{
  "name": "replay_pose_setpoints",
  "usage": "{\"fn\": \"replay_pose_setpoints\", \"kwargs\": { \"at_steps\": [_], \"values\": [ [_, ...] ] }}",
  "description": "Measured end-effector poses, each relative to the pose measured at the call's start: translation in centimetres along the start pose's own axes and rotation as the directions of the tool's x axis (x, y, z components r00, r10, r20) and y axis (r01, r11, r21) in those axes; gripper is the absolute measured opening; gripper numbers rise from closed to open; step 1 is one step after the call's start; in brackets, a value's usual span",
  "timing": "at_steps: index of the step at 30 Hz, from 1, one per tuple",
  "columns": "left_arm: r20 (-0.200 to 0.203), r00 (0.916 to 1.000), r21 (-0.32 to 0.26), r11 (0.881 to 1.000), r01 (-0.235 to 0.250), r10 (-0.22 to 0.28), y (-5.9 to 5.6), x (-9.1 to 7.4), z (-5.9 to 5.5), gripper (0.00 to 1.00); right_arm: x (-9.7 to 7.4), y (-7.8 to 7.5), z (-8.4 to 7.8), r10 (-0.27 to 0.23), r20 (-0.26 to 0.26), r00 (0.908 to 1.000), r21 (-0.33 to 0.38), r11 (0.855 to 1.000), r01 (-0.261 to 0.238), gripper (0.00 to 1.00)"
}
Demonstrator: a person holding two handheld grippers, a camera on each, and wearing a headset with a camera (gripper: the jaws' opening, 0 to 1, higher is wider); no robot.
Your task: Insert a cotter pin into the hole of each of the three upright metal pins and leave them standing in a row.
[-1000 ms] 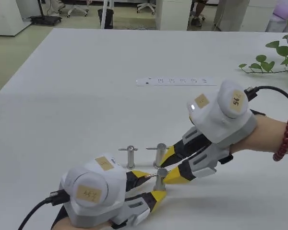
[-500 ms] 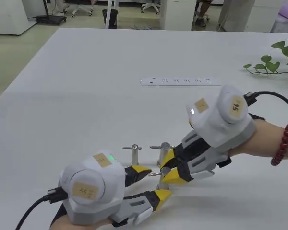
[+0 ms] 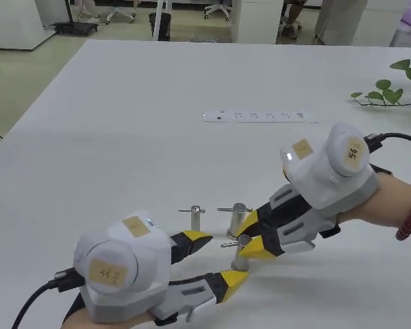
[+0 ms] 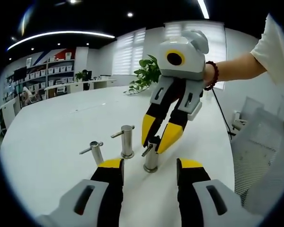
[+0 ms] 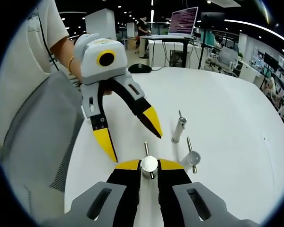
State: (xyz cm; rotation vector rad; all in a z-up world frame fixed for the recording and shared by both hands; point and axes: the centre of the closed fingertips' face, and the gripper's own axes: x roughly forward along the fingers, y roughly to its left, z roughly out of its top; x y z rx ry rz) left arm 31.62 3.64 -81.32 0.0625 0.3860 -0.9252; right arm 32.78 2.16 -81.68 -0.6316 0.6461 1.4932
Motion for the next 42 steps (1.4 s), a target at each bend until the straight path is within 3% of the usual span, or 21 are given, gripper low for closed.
{"fn": "replay_pose_setpoints", "kwargs": {
  "at_steps": [10,24,42],
  "values": [
    [0.023,0.9995,-0.024,0.999,-0.023,0.024,0.4,-1.4,0.3,0.52,-1.6,-1.6,-1.2,-0.045,-0.017,0.9988,0.007,0.999,0.045,0.14],
    [0.016,0.9986,-0.028,0.998,-0.051,0.051,0.8,-2.7,0.1,0.61,-3.3,-3.7,-2.3,-0.09,-0.039,0.9952,0.021,0.996,0.091,0.14],
    [0.009,0.9974,-0.031,0.997,-0.072,0.072,1.3,-3.4,0.0,0.62,-4.0,-5.2,-3.7,-0.124,-0.058,0.9906,0.057,0.99,0.127,0.14]
  ]
}}
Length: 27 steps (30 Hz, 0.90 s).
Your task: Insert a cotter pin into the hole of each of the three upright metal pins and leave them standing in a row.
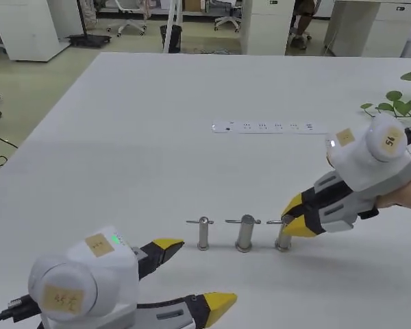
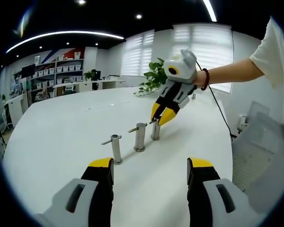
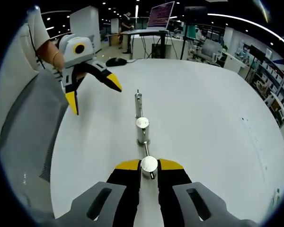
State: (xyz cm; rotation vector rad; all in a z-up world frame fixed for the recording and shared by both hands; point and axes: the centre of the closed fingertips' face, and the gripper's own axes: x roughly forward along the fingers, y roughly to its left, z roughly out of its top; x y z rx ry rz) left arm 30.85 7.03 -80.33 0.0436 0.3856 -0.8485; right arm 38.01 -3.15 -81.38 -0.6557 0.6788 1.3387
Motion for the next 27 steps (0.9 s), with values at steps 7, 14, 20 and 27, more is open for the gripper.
{"fn": "replay_pose_setpoints", "kwargs": {
  "at_steps": [7,14,20,27],
  "values": [
    [-0.001,1.0,-0.003,1.0,-0.005,0.004,0.13,-0.15,0.04,0.62,0.03,-0.32,-0.02,0.007,0.008,0.9999,0.016,1.0,-0.007,0.14],
    [-0.004,1.0,-0.002,1.0,-0.008,0.008,0.18,-0.26,0.02,0.62,0.0,-0.41,-0.19,0.019,0.021,0.9996,0.034,0.999,-0.02,0.14],
    [-0.009,0.9998,0.0,1.0,-0.015,0.015,0.32,-0.39,-0.06,0.62,0.07,-0.34,-0.17,0.022,0.029,0.9993,0.044,0.999,-0.023,0.15],
    [-0.017,0.9991,-0.017,0.999,-0.04,0.04,0.85,-0.66,-0.16,0.62,0.13,-0.42,0.15,-0.014,0.084,0.9964,0.106,0.994,0.005,0.21]
  ]
}}
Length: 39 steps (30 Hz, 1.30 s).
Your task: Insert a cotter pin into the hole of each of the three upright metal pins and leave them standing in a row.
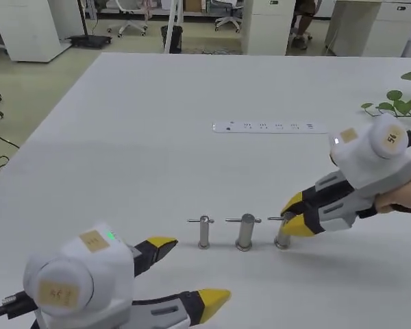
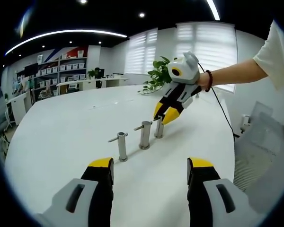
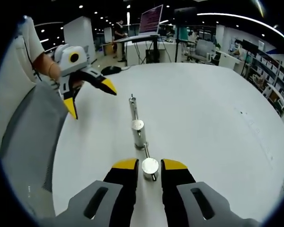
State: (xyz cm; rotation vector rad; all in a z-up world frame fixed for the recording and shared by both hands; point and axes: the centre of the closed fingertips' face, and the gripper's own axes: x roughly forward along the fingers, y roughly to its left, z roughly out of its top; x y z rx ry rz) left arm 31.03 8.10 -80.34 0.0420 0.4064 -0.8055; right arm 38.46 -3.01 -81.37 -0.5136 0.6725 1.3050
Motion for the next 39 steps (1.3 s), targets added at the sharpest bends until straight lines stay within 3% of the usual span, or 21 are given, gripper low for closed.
{"fn": "replay_pose_setpoints", "kwargs": {
  "at_steps": [6,8,13,21,23,27,32,36,39],
  "values": [
    [-0.009,0.9997,-0.009,1.0,-0.023,0.023,0.7,-0.6,0.2,0.62,-1.2,0.0,0.3,-0.068,0.034,0.9971,0.094,0.993,0.065,0.3],
    [-0.015,0.9995,-0.007,1.0,-0.027,0.027,0.7,-0.9,0.3,0.62,-1.6,0.3,0.3,-0.098,0.041,0.9944,0.161,0.983,0.09,0.35],
    [-0.032,0.9988,-0.024,0.999,-0.038,0.037,0.9,-1.5,0.6,0.64,-2.8,1.8,0.0,-0.152,0.045,0.9873,0.219,0.966,0.139,0.46],
    [-0.031,0.997,-0.009,0.997,-0.071,0.071,1.2,-2.5,1.7,0.67,-4.5,3.5,-0.2,-0.246,0.077,0.9661,0.316,0.925,0.21,0.55],
    [-0.031,0.996,-0.009,0.996,-0.085,0.084,1.3,-2.8,1.8,0.67,-4.9,4.0,0.1,-0.277,0.097,0.956,0.347,0.91,0.229,0.57],
    [-0.022,0.9953,-0.029,0.995,-0.095,0.095,1.2,-3.5,2.3,0.68,-5.2,5.1,0.3,-0.308,0.121,0.9437,0.37,0.896,0.245,0.61],
    [-0.048,0.9934,-0.003,0.994,-0.105,0.104,1.0,-4.2,2.3,0.68,-5.3,6.3,0.2,-0.346,0.13,0.929,0.344,0.895,0.285,0.62],
    [-0.046,0.99,-0.008,0.991,-0.134,0.133,1.2,-4.8,2.1,0.7,-5.5,6.9,0.0,-0.37,0.135,0.9191,0.405,0.867,0.29,0.63],
    [-0.029,0.9891,-0.029,0.989,-0.146,0.145,1.2,-5.1,2.1,0.7,-5.5,7.4,-0.4,-0.378,0.139,0.9155,0.425,0.858,0.289,0.64]
  ]
}}
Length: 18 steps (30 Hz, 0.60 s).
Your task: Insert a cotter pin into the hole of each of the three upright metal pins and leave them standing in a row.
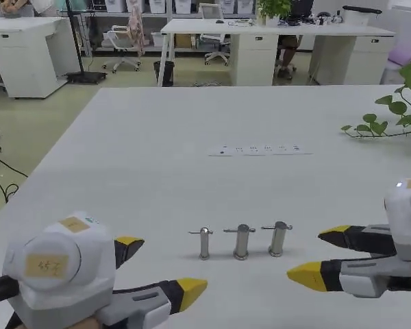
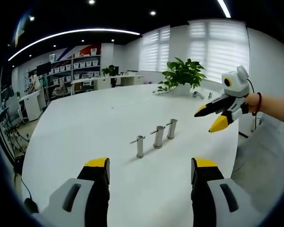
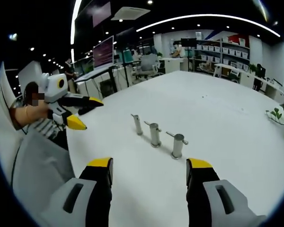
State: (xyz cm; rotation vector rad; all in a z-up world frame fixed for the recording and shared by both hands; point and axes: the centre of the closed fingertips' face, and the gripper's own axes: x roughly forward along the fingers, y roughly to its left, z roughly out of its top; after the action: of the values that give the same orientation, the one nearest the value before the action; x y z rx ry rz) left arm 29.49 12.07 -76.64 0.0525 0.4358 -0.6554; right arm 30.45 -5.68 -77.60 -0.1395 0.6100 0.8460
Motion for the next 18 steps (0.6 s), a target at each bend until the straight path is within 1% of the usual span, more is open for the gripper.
{"fn": "replay_pose_setpoints", "kwargs": {
  "at_steps": [2,4,5,8,10,13,15,18],
  "values": [
    [0.011,0.9999,-0.013,1.0,-0.013,0.013,0.2,-0.2,0.0,0.7,-0.3,-0.1,-0.3,-0.019,0.011,0.9998,0.023,1.0,0.018,0.65],
    [0.016,0.9996,-0.028,0.999,-0.024,0.024,0.4,-0.4,0.0,0.71,-0.5,0.1,-0.5,-0.022,0.023,0.9995,0.046,0.999,0.021,0.67],
    [0.016,0.9995,-0.03,0.999,-0.027,0.028,0.4,-0.4,0.0,0.72,-0.6,0.1,-0.7,-0.025,0.021,0.9995,0.046,0.999,0.024,0.68],
    [0.016,0.9989,-0.024,0.999,-0.043,0.043,0.6,-0.7,-0.2,0.74,-0.9,0.2,-1.1,-0.054,0.02,0.9984,0.034,0.998,0.053,0.69],
    [0.02,0.9987,-0.029,0.999,-0.046,0.047,0.5,-0.8,-0.2,0.74,-1.0,0.2,-1.3,-0.056,0.022,0.9982,0.038,0.998,0.055,0.71],
    [0.023,0.9982,-0.032,0.998,-0.055,0.056,0.4,-1.0,-0.1,0.75,-1.0,0.6,-1.5,-0.056,0.03,0.998,0.045,0.997,0.054,0.74],
    [0.031,0.9976,-0.057,0.997,-0.06,0.062,0.3,-1.1,-0.1,0.74,-1.0,0.9,-1.7,-0.052,0.031,0.9982,0.052,0.997,0.05,0.74],
    [0.047,0.996,-0.059,0.996,-0.073,0.076,0.4,-1.5,0.2,0.75,-1.0,1.4,-1.8,-0.055,0.037,0.9978,0.058,0.997,0.053,0.76]
  ]
}}
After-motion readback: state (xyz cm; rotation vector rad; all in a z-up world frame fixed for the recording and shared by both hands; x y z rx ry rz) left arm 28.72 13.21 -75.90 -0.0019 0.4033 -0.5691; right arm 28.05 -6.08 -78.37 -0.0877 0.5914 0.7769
